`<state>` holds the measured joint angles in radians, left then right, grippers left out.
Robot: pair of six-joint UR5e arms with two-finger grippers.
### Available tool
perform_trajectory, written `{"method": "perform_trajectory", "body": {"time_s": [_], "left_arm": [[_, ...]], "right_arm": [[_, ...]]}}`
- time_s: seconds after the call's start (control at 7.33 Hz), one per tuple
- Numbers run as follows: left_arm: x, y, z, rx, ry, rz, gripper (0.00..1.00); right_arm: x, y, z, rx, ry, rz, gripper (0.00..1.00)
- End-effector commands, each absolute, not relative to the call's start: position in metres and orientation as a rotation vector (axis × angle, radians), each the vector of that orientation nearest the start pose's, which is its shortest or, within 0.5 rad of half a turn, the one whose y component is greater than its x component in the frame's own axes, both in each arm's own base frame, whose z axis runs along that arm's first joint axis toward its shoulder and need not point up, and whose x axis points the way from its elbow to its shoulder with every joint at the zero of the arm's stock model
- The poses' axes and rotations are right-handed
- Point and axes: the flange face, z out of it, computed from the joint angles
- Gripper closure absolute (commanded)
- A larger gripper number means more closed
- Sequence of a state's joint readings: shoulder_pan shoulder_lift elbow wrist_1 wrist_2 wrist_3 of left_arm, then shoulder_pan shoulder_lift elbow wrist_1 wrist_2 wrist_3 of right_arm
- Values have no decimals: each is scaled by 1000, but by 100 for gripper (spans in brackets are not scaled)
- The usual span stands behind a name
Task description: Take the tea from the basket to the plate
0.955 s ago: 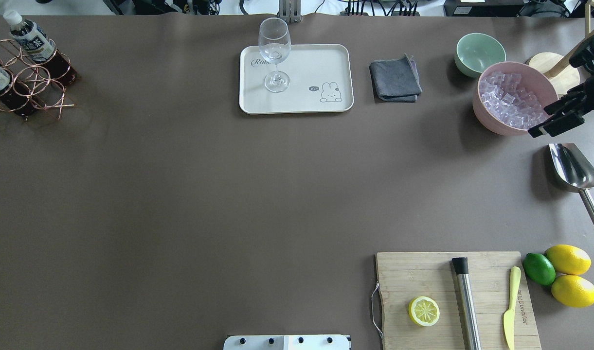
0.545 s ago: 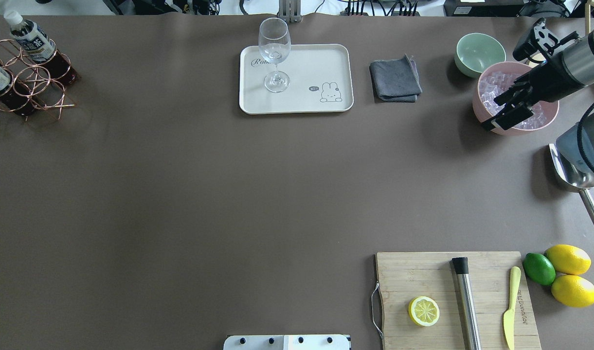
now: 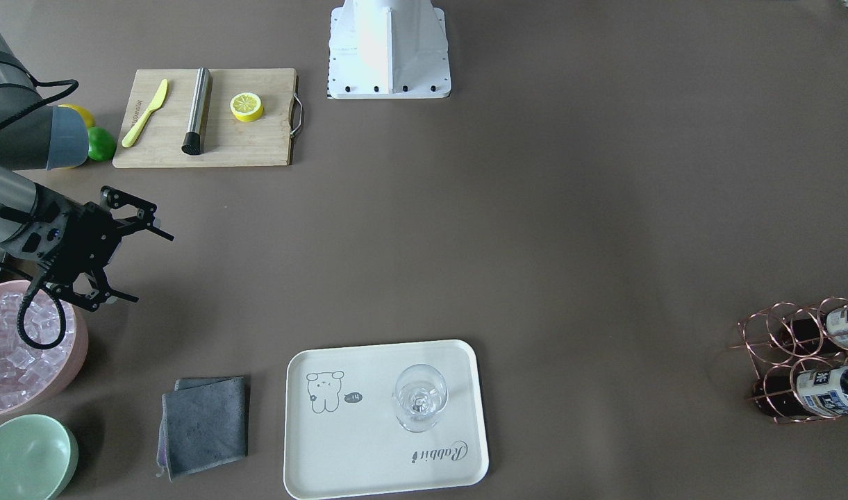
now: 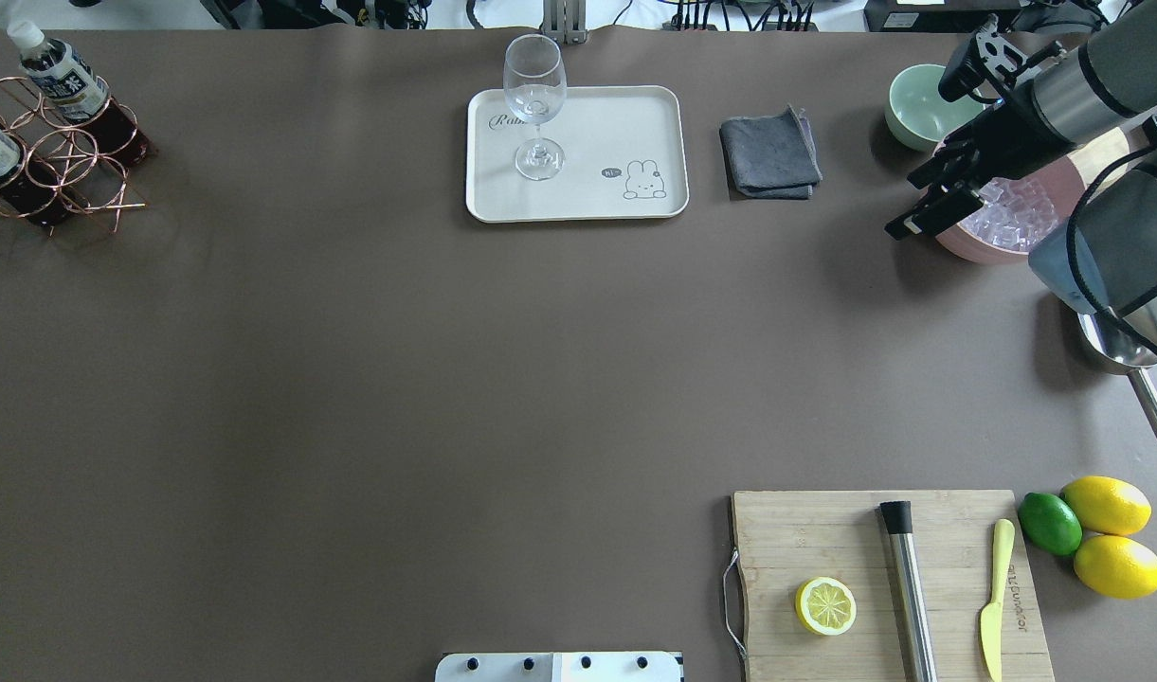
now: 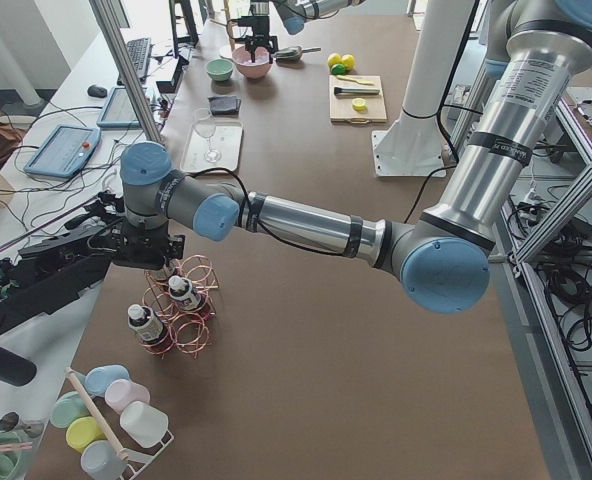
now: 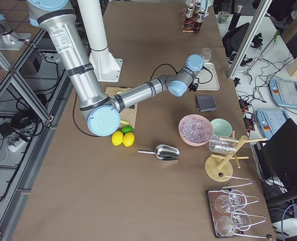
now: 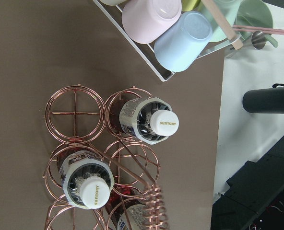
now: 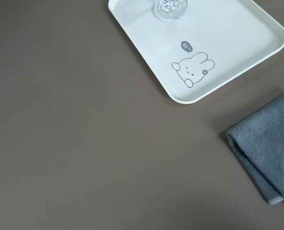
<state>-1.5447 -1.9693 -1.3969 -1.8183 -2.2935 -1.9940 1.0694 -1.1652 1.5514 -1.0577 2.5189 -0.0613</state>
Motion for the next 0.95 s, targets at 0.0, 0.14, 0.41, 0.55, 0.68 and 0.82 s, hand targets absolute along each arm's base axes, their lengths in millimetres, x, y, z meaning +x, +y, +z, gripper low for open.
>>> {"method": "perform_trajectory", "body": {"time_s": [0.0, 0.14, 0.41, 0.55, 0.68, 0.82], "left_arm": [[-30, -675, 485, -433, 857, -1676, 40], [-30, -675, 485, -436, 856, -1677, 57], [-30, -671, 488, -436, 854, -1675, 100], [-38, -673, 483, -426, 861, -1677, 100], [-49, -674, 470, -411, 882, -1680, 100], [-52, -665, 440, -394, 907, -1671, 100]], "right_arm": [[-282, -576, 324, 779, -1109, -1013, 0], [-278, -565, 318, 852, -1140, -1056, 0], [-297, -548, 302, 903, -1194, -1141, 0], [-294, -537, 301, 1005, -1206, -1190, 0], [-293, -535, 298, 1027, -1212, -1203, 0], [-294, -536, 294, 1029, -1213, -1203, 0]]}}
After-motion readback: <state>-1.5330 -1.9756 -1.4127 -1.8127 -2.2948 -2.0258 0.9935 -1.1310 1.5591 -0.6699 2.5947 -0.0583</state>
